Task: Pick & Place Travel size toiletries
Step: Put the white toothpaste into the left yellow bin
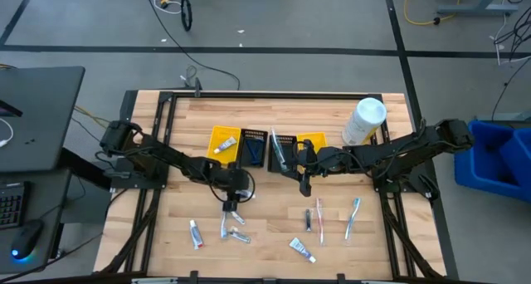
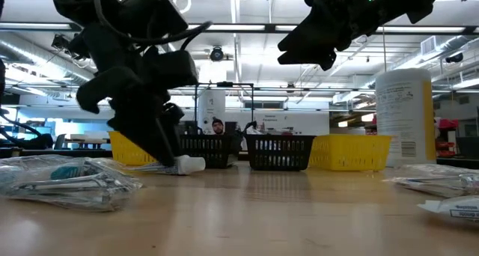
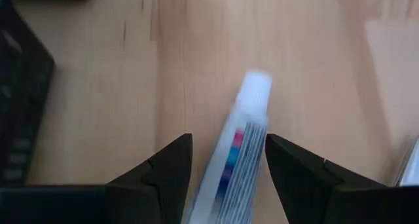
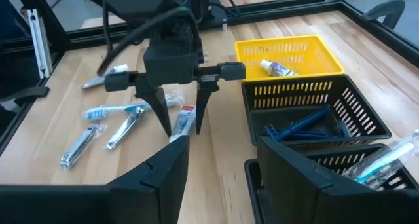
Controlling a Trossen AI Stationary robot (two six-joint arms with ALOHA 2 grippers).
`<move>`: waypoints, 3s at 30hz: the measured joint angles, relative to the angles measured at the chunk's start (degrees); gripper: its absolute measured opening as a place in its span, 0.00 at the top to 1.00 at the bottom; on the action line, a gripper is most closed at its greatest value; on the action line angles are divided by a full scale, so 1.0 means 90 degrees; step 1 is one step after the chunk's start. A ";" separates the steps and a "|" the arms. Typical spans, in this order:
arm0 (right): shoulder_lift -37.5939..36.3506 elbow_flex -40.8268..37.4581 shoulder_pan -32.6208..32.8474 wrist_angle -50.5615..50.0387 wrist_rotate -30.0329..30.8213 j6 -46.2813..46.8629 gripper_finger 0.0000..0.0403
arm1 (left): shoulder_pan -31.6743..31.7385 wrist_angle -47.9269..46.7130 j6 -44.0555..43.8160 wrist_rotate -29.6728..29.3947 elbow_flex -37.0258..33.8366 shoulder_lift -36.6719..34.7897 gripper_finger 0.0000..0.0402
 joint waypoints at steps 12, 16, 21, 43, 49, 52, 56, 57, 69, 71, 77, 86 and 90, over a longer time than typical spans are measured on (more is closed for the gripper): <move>0.0000 0.0000 0.0000 -0.0004 0.0000 -0.0001 0.60 | -0.0021 -0.0150 0.0173 0.0189 0.0019 0.0173 0.57; 0.0000 0.0000 0.0000 -0.0037 0.0000 -0.0001 0.61 | -0.0019 -0.0238 0.0161 0.0103 0.0019 0.0182 0.68; 0.0000 0.0000 -0.0001 -0.0070 0.0000 -0.0001 0.61 | -0.0019 -0.0307 -0.0044 0.0087 0.0071 0.0096 0.77; 0.0000 -0.0172 -0.0002 -0.0115 0.0006 0.0402 0.54 | 0.0593 -0.3931 -0.3288 -0.3008 0.0793 -0.2767 0.79; 0.0000 -0.0172 -0.0002 -0.0030 0.0029 0.0402 0.56 | 0.1200 -0.3976 -0.3391 -0.3007 0.0571 -0.2573 0.79; -0.0001 -0.0172 -0.0002 -0.0055 0.0039 0.0401 0.58 | 0.1519 -0.3785 -0.3486 -0.2598 0.0382 -0.2306 0.79; 0.0000 -0.0172 -0.0002 -0.0083 0.0042 0.0402 0.60 | 0.1912 -0.3591 -0.3836 -0.2526 0.0175 -0.1835 0.79; 0.0000 -0.0172 -0.0002 -0.0095 0.0046 0.0402 0.61 | 0.2003 -0.3537 -0.3812 -0.2517 0.0174 -0.1700 0.79; 0.0000 -0.0172 -0.0002 -0.0100 0.0132 0.0382 0.62 | 0.2512 -0.2260 -0.3310 -0.1759 0.0195 -0.0930 0.79; -0.0002 -0.0172 -0.0002 -0.0099 0.0179 0.0380 0.61 | 0.2596 -0.2544 -0.3324 -0.1755 0.0181 -0.0937 0.79; -0.0002 -0.0172 -0.0002 -0.0117 0.0176 0.0306 0.56 | 0.2741 -0.2630 -0.3264 -0.1633 0.0186 -0.0940 0.79; -0.0002 -0.0172 -0.0002 -0.0109 0.0172 0.0283 0.47 | 0.2881 -0.2650 -0.3071 -0.1480 0.0186 -0.0941 0.79; -0.0002 -0.0172 -0.0002 -0.0107 0.0170 0.0283 0.45 | 0.2960 -0.2649 -0.3007 -0.1427 0.0186 -0.0940 0.79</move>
